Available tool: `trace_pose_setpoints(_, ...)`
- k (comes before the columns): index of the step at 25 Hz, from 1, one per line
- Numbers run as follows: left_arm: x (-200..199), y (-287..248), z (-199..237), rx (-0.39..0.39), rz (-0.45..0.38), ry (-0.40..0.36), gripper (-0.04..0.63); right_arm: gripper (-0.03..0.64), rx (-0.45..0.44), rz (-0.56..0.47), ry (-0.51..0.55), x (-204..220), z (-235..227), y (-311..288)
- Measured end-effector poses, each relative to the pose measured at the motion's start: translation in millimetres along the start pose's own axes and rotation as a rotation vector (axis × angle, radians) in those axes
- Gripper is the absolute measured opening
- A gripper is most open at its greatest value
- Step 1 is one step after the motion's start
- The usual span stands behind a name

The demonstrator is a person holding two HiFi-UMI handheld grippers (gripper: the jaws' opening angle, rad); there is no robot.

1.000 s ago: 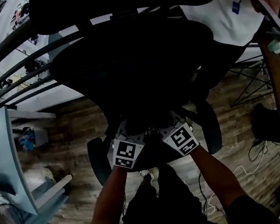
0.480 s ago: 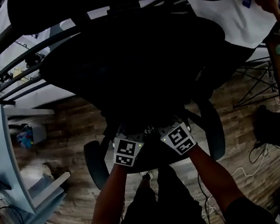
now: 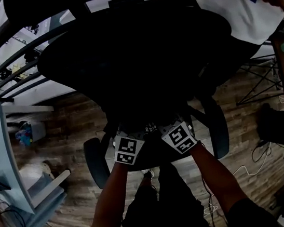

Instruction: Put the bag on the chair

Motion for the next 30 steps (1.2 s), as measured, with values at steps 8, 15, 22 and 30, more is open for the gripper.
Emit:
trace_pose_setpoints(8, 18.2, 21.7, -1.8, -0.038, 0.022, 0.068, 0.311, 0.249, 0.013, 0.080, -0.074, 27.9, -1.5, 9.2)
trace_pose_setpoints(15, 3.9, 51.8, -9.0, -0.042, 0.010, 0.063, 0.313, 0.263, 0.143, 0.092, -0.099, 26.7, -3.7, 50.5)
trace_pose_setpoints(22, -37.8, 95.4, -8.2, -0.091, -0.079, 0.126, 0.311, 0.263, 0.204, -0.025, -0.047, -22.8, 21.2, 103.9)
trace_pose_setpoints(30, -81.4, 155.8, -19.3, -0.105, -0.140, 0.058, 0.310, 0.093, 0.278, -0.187, -0.014, -74.9, 67.7, 154.5)
Point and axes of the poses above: the fingertips, and each gripper's own axes: y backward along the fingers, z to its left, x out of its underside, the point moved 5 cm from there along y, backward along the fingers, and after that the axes turned 15 degrees about -y, right-handed, at the moved point
